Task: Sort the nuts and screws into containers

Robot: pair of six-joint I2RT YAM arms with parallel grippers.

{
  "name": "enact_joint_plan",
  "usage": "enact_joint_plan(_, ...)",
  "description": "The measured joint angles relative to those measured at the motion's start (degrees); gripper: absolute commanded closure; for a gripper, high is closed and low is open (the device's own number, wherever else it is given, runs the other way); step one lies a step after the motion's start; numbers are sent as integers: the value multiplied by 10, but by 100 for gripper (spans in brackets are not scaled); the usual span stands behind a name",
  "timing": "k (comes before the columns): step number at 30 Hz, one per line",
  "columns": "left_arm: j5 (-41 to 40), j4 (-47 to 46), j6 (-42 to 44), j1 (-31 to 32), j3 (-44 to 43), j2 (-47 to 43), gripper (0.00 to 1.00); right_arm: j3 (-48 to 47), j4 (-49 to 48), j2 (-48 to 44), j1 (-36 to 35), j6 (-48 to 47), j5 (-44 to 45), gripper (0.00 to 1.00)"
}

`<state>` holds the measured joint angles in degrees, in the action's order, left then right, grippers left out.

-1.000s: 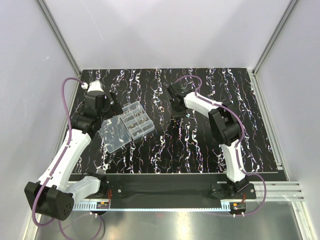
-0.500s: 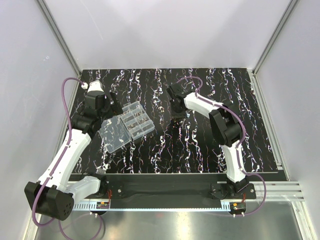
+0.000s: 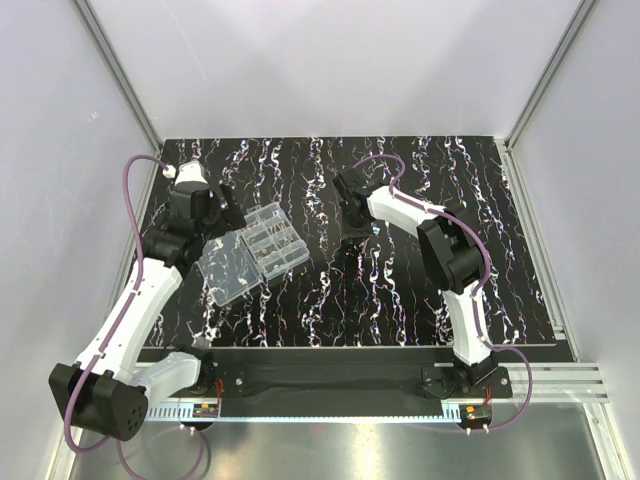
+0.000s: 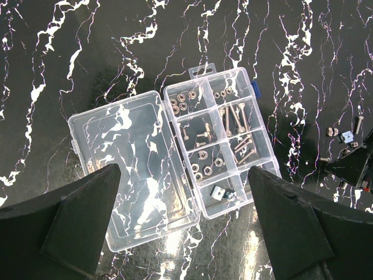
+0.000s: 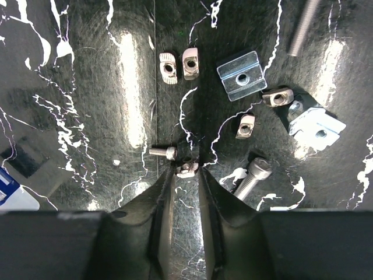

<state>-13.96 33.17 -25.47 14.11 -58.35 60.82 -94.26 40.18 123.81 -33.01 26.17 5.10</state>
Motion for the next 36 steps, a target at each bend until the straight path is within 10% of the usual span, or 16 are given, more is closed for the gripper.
enact_joint_plan(13, 0, 0, 0, -2, 0, 0, 1, 0, 0, 1, 0, 1, 17, 89)
enact_joint_plan(36, 0, 0, 0, -2, 0, 0, 1, -97, 12, 28, 0, -31, 34, 64)
